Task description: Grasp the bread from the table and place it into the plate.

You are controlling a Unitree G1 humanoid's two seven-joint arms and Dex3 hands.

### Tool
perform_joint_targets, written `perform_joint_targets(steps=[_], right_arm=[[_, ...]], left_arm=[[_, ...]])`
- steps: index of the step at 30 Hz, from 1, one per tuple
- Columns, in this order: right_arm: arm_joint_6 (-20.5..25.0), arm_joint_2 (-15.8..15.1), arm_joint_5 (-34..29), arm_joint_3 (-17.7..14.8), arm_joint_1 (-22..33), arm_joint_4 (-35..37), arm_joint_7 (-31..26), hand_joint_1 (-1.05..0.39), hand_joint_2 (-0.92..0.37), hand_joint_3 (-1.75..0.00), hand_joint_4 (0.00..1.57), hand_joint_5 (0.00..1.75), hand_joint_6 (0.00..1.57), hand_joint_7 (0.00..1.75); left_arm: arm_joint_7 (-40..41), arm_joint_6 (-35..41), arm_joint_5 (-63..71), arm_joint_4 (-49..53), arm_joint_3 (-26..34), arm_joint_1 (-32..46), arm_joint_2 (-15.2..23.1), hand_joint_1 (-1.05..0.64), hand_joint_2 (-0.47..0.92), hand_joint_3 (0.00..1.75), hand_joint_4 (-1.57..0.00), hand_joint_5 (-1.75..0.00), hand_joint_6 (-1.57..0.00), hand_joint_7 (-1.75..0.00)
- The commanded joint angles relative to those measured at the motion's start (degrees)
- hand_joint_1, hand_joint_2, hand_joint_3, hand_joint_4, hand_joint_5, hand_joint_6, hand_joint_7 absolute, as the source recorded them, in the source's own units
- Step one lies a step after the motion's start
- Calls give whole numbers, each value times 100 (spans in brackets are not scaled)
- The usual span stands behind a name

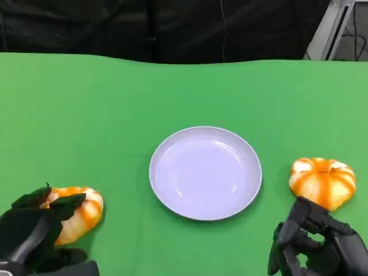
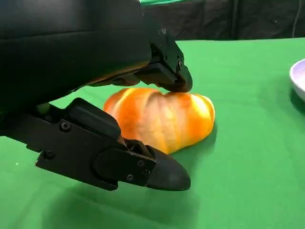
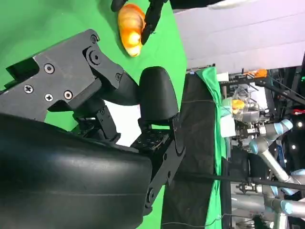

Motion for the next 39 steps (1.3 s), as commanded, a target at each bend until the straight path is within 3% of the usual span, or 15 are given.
perform_joint_targets(steps=[1, 27, 39], right_arm=[[22, -48, 74, -47, 4, -39, 17, -12, -57, -122, 84, 175, 67, 170], [35, -47, 63, -70, 21, -43, 13, -13, -58, -121, 84, 175, 67, 169], [-17, -54, 69, -81, 22, -34, 36, -12, -58, -121, 84, 175, 67, 170]], left_arm=[[138, 83, -124, 347, -113, -211, 145, -79, 92, 16, -25, -1, -46, -1], [148, 217, -469, 363, -421, -300, 291, -76, 92, 17, -30, -3, -47, -1], [97, 338, -505, 405, -563, -336, 354, -53, 92, 13, -45, -6, -54, -2]])
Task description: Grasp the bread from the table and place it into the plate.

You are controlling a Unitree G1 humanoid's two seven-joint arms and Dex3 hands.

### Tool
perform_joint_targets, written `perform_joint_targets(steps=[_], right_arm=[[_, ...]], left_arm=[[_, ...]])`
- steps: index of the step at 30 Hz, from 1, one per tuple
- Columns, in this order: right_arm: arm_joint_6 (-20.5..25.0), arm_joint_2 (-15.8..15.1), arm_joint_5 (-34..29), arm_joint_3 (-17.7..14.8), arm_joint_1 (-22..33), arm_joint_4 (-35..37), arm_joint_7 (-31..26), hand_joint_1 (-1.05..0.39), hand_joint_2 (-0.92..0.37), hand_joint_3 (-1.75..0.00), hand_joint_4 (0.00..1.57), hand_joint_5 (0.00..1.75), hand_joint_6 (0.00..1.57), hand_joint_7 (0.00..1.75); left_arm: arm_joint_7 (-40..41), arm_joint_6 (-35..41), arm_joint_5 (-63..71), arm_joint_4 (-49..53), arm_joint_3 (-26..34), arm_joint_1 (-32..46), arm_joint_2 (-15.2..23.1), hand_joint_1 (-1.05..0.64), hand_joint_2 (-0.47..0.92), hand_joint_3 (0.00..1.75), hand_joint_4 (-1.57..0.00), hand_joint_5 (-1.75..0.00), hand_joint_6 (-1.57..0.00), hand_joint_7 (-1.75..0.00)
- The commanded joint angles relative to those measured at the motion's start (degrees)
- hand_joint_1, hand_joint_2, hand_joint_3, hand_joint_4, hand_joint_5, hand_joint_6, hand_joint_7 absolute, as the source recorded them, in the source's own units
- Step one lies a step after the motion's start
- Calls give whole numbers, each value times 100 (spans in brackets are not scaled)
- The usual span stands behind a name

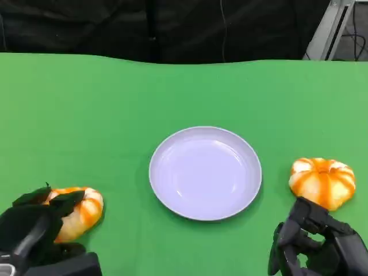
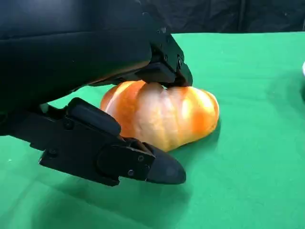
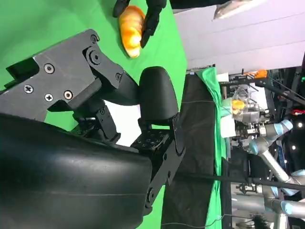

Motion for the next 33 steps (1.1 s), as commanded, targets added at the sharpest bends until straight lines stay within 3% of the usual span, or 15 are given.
perform_joint_targets(steps=[1, 2, 3, 4, 8, 9, 10, 12, 17, 18, 20, 33], right_arm=[[-31, -56, 62, -69, 21, -31, 11, -12, -58, -121, 83, 175, 67, 169], [-20, -59, 71, -72, 21, -34, 17, -12, -58, -121, 83, 175, 67, 169], [-11, -61, 77, -74, 21, -36, 21, -12, -58, -121, 83, 175, 67, 169], [-4, -61, 82, -75, 21, -37, 23, -12, -58, -121, 83, 175, 66, 169], [-17, -54, 58, -66, 16, -35, 16, -12, -58, -120, 83, 175, 67, 168], [-25, -49, 61, -64, 11, -30, 17, -12, -58, -120, 83, 175, 67, 168], [-31, -45, 63, -62, 8, -27, 18, -12, -58, -120, 83, 175, 67, 168], [-33, -43, 64, -61, 6, -25, 19, -12, -58, -120, 83, 175, 67, 168], [-20, -50, 60, -68, 10, -37, 13, -12, -58, -120, 83, 175, 67, 168], [-10, -55, 57, -73, 12, -46, 9, -12, -58, -120, 83, 175, 67, 168], [5, -65, 61, -77, 21, -69, 12, -12, -58, -120, 83, 175, 67, 169], [5, -75, 83, -78, 18, -71, 29, -12, -58, -121, 84, 175, 67, 170]], left_arm=[[-41, 26, -147, 70, -4, 2, 77, -18, 92, 26, -82, -7, -84, -6], [-4, -66, -266, 144, 12, -19, 37, -18, 92, 26, -82, -7, -84, -6], [23, -135, -348, 197, 17, -35, 18, -15, 92, 28, -99, -12, -98, -9], [43, -178, -397, 230, 7, -49, 20, -14, 92, 28, -105, -14, -103, -10], [240, -315, -540, 337, 13, -85, 9, -12, 92, 28, -120, -24, -125, -17], [345, -340, -546, 367, 14, -87, -10, -14, 92, 23, -99, -95, -108, -66], [422, -360, -551, 392, 12, -90, -21, -15, 92, 22, -87, -127, -92, -101], [490, -381, -560, 425, -4, -100, -21, -15, 92, 22, -77, -154, -79, -131], [556, -397, -605, 401, -2, -87, -42, -16, 92, 21, -74, -161, -75, -140], [575, -396, -632, 357, 14, -67, -65, -14, 92, 28, -73, -168, -64, -157], [670, -377, -629, 237, 36, -17, -94, -15, 92, 30, -71, -173, -53, -171], [706, -193, -595, -304, 77, 119, -106, -10, 92, 24, -67, -175, -48, -175]])
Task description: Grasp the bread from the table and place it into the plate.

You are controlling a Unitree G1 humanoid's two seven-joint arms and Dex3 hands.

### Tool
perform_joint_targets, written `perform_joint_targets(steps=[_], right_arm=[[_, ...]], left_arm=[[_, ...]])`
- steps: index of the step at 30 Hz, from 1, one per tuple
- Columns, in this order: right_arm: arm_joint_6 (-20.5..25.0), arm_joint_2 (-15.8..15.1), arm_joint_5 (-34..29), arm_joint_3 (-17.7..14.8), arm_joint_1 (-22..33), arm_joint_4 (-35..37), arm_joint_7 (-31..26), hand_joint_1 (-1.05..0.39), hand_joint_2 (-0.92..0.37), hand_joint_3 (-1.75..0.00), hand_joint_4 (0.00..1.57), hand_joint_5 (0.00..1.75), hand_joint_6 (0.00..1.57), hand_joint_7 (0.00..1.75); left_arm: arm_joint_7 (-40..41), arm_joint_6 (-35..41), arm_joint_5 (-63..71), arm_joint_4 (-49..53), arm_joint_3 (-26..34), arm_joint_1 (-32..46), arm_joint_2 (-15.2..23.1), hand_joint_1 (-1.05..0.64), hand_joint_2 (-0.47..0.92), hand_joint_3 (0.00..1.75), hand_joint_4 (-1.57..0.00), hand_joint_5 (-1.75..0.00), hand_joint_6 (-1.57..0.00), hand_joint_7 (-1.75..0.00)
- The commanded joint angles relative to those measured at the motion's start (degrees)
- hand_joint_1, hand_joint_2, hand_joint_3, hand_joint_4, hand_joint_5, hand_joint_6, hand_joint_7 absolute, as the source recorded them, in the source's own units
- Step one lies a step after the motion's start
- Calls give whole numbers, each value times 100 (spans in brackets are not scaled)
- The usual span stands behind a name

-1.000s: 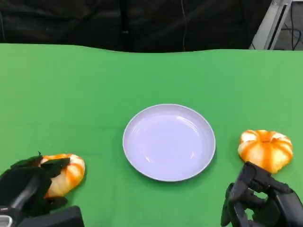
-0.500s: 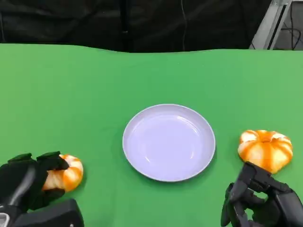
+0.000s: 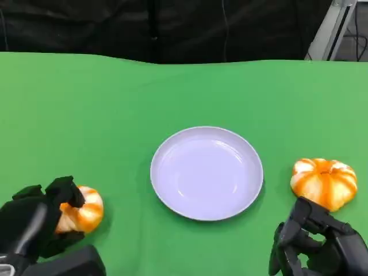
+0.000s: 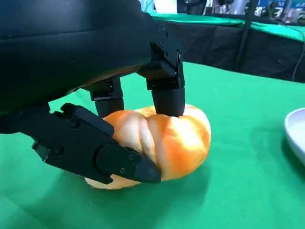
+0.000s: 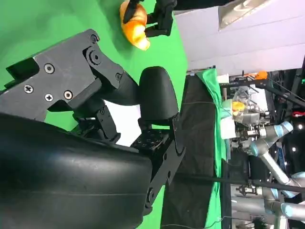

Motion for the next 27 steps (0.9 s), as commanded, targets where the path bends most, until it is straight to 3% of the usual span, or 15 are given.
perform_joint_targets(steps=[1, 11, 14, 19, 22, 27], right_arm=[[7, -50, 66, -65, 13, -54, -3, -12, -58, -121, 84, 175, 67, 170], [-16, -51, 50, -68, 6, -22, -4, -12, -58, -121, 84, 175, 67, 170], [21, -68, 97, -113, -67, 28, 16, -12, -58, -121, 84, 175, 67, 170], [-56, -60, 110, -113, -34, 49, 60, -13, -57, -121, 84, 175, 67, 169], [-85, -5, 38, -13, 96, -33, 8, -12, -57, -121, 84, 175, 68, 168], [-35, -3, -14, -11, 41, -37, -57, -12, -57, -122, 85, 175, 68, 169]], left_arm=[[-76, 108, -2, -333, 50, 108, 3, -9, 92, 24, -67, -175, -48, -175], [-295, 67, 76, -1419, 168, 68, 79, -5, 87, 39, -70, -175, -58, -175], [-469, 68, 105, -1735, 158, -115, 32, -5, 75, 61, -72, -175, -62, -175], [-796, 275, 235, -2273, 122, -295, -113, -6, 72, 70, -73, -175, -63, -175], [-1085, 357, 274, -2550, 41, -544, -212, -7, 63, 86, -73, -175, -63, -175], [-1371, 466, 371, -2415, -242, -1201, -583, -10, 56, 97, -74, -175, -65, -175]])
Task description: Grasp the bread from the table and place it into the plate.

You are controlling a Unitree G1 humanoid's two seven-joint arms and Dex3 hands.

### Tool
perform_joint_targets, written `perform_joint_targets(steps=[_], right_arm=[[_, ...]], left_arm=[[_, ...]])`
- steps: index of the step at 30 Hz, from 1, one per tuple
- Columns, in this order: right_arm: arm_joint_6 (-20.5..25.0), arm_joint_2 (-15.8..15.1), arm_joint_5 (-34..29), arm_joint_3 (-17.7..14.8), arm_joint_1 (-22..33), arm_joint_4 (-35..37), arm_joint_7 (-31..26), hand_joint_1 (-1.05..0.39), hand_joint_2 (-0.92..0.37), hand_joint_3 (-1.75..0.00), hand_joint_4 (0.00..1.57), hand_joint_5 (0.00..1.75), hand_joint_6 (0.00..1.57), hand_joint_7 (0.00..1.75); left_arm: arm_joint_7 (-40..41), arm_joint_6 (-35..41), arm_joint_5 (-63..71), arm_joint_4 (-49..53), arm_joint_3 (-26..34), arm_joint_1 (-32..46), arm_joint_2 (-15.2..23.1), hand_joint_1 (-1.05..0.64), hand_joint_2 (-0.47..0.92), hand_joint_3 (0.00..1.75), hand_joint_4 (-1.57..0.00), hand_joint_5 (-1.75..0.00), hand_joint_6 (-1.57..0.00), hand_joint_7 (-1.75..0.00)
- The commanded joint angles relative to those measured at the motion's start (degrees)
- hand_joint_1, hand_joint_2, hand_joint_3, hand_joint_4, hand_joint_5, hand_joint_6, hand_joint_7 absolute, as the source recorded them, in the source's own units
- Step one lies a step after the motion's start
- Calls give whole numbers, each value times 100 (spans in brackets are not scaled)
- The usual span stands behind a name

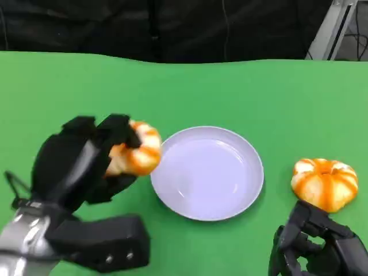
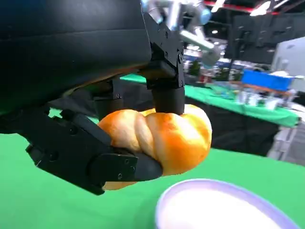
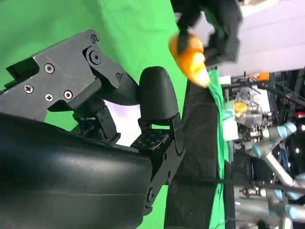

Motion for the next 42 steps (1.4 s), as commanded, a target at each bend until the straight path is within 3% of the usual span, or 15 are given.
perform_joint_targets(steps=[1, 11, 17, 22, 24, 25, 27, 28, 30, 31, 33, 35, 39, 42], right_arm=[[-10, -1, -6, -32, 4, -62, -81, -12, -57, -122, 85, 175, 69, 169], [-25, 37, 13, 40, 59, -127, -110, -12, -56, -123, 85, 175, 68, 168], [-4, 44, -111, 75, 102, -197, -192, -12, -56, -124, 85, 175, 70, 168], [53, 47, -97, 98, 101, -234, -225, -12, -56, -124, 85, 175, 70, 168], [54, 50, -59, 96, 99, -231, -213, -11, -55, -125, 85, 175, 71, 168], [35, 47, -69, 93, 97, -222, -212, -11, -55, -126, 85, 175, 71, 168], [16, 43, -91, 93, 98, -217, -217, -12, -54, -126, 85, 175, 71, 168], [33, 39, -101, 94, 102, -232, -224, -12, -54, -127, 85, 175, 70, 168], [68, 36, -91, 94, 105, -255, -228, -11, -54, -127, 85, 175, 71, 168], [73, 37, -86, 94, 105, -256, -228, -11, -54, -127, 85, 175, 71, 168], [72, 39, -82, 93, 104, -253, -227, -11, -54, -127, 85, 175, 71, 168], [84, 34, -89, 91, 115, -268, -233, -11, -54, -127, 84, 175, 71, 168], [17, 21, -95, 85, 89, -216, -205, -12, -54, -127, 84, 175, 70, 168], [54, 30, -99, 86, 91, -223, -224, -12, -54, -127, 84, 175, 70, 168]], left_arm=[[-292, 186, 95, 65, -201, -546, -289, -10, 55, 97, -74, -175, -65, -175], [-98, 41, 218, 1366, -743, -1477, -986, -9, 54, 93, -74, -175, -63, -175], [147, 72, 349, 2091, -998, -1721, -1321, -4, 62, 74, -72, -175, -57, -175], [118, 30, 291, 2648, -1174, -1883, -1462, -4, 67, 72, -72, -175, -55, -175], [45, -174, 174, 2905, -1250, -1923, -1468, -4, 70, 57, -72, -175, -58, -175], [-32, -344, 23, 3022, -1257, -1917, -1467, -6, 78, 42, -70, -174, -67, -160], [-135, -589, -207, 3166, -1247, -1905, -1454, -10, 89, 34, -74, -150, -85, -110], [-354, -636, -311, 3177, -1265, -1897, -1405, -17, 90, 38, -70, -134, -81, -91], [-753, -694, -360, 3162, -1357, -1925, -1245, -41, 92, 50, -68, -57, -69, -31], [-954, -685, -338, 3126, -1411, -1937, -1154, -59, 92, 57, -48, -25, -53, -13], [-1143, -665, -305, 3074, -1453, -1946, -1070, -76, 92, 64, -24, -5, -36, -3], [-1245, -708, -324, 3055, -1470, -1910, -1008, -87, 92, 69, -9, -1, -25, -1], [-1281, -692, -132, 2922, -1576, -1871, -825, -101, 92, 84, 0, 0, -4, 0], [-1214, -731, -112, 2803, -1554, -1807, -759, -104, 92, 88, 0, 0, -1, 0]])
